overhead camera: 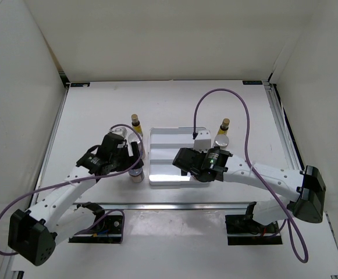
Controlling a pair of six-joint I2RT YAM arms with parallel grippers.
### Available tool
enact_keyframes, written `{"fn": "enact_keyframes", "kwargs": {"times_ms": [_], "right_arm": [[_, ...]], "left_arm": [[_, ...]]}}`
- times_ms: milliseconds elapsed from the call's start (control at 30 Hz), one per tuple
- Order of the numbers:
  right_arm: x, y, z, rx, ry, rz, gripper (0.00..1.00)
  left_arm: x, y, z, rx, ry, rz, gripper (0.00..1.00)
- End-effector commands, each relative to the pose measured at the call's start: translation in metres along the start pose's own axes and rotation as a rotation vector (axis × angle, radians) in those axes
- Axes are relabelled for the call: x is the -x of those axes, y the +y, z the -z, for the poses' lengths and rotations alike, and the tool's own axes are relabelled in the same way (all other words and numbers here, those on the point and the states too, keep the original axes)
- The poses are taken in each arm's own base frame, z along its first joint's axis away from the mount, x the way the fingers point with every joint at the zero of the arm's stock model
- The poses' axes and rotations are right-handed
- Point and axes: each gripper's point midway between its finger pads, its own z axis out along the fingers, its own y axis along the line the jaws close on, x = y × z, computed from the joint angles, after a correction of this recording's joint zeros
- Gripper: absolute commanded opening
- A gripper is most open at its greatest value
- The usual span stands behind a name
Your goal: Organize the condiment bottles
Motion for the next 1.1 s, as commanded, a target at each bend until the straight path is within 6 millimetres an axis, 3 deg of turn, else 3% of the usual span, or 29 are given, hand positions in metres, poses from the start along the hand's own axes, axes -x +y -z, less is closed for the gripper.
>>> {"fn": "enact_keyframes", "kwargs": {"times_ms": [0,267,567,700,833,900,1067], "right_arm": [[0.006,-0.005,0.002,-0.017,-0.038,-0.033,1.00],[0.006,-0.008,0.002,-0.021,-0.046,-0.042,1.00],[0.004,-0.015,0.002,-0.033,-0.050,-0.046,1.00],[0.003,-0.018,0.005,-0.031,-0.051,-0.071,1.00],[-0.001,-0.027,0.005,-0.049,-0.053,-0.077,1.00],[0.003,-0.031,0.009,-0.045,-0.066,-0.095,1.00],[0.001,-0.042,0.009,-0.064,-0.082,-0.118,1.00]], "left_arm": [[-0.008,0.009,-0.008,0.070,0.019,0.017,1.00],[-0.018,0.009,-0.022,0.120,0.060,-0.024,0.95],[-0.030,0.008,-0.029,0.141,0.103,-0.034,0.78],[-0.012,-0.007,-0.015,0.102,0.042,-0.044,0.63],[0.009,-0.023,0.005,0.085,-0.013,-0.063,0.34],[0.022,-0.035,0.017,0.053,-0.044,-0.065,0.26],[0.034,-0.063,0.034,-0.014,-0.072,-0.062,0.22]]}}
